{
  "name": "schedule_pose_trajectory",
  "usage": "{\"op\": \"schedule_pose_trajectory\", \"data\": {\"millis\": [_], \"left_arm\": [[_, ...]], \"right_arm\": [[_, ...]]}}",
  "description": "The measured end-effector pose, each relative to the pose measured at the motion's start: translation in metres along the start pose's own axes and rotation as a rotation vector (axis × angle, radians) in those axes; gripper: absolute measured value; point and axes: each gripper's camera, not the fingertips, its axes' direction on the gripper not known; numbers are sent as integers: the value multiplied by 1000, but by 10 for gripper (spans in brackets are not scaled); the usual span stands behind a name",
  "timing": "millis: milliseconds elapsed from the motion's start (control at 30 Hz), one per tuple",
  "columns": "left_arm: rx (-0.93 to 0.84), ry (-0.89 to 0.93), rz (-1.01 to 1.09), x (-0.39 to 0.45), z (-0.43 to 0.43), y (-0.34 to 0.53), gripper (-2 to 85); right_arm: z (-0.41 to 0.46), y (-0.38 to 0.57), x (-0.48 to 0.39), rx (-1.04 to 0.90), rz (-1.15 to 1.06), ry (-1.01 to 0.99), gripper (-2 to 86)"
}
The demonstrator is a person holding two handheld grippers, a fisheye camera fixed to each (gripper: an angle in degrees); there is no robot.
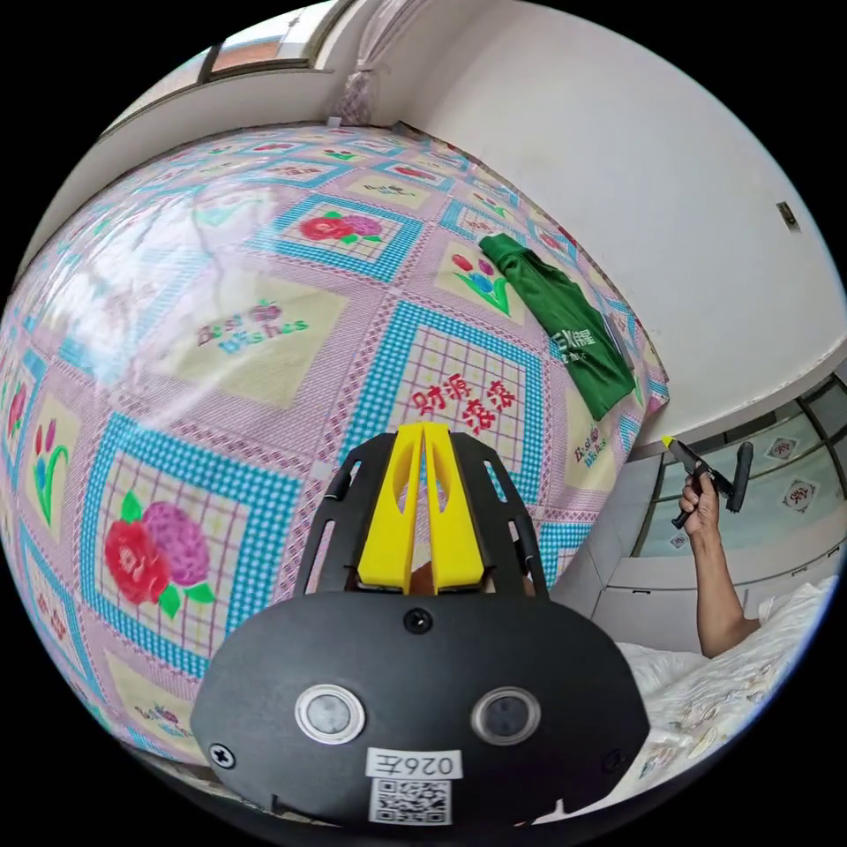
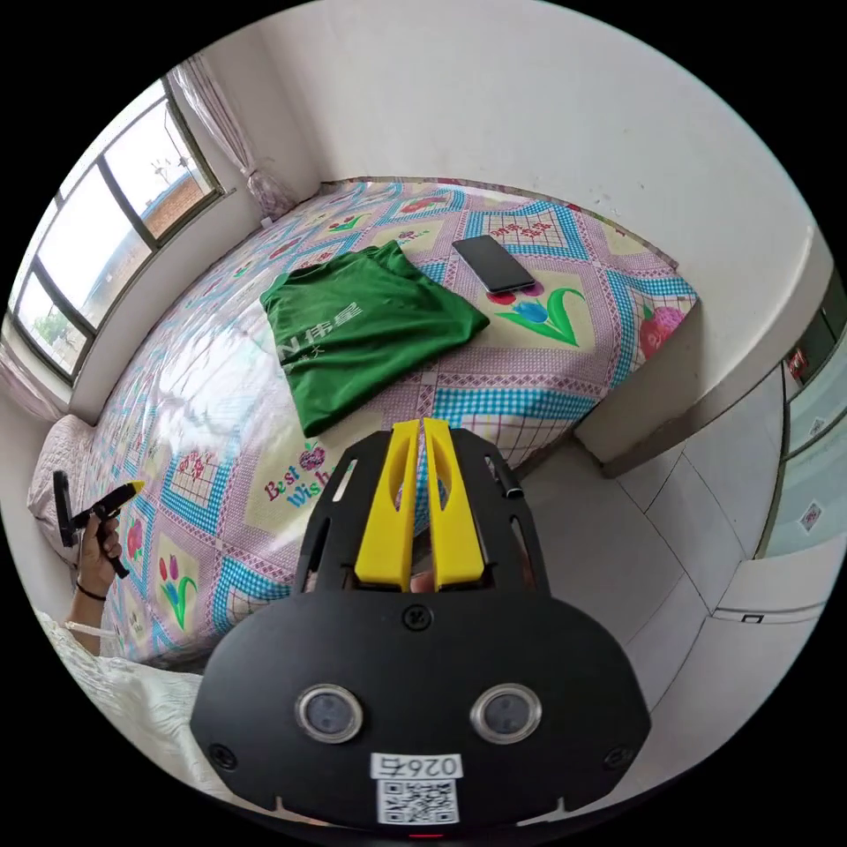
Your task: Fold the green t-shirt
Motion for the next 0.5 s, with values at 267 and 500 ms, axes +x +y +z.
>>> {"op": "schedule_pose_trajectory", "data": {"millis": [267,500], "left_arm": [[188,-252,-445,-126,-157,177,-10],[246,-405,-641,-146,-218,266,-10]], "right_arm": [[-20,117,-85,-4,13,-289,-9],[-45,156,-168,-13,-196,-367,-9]]}}
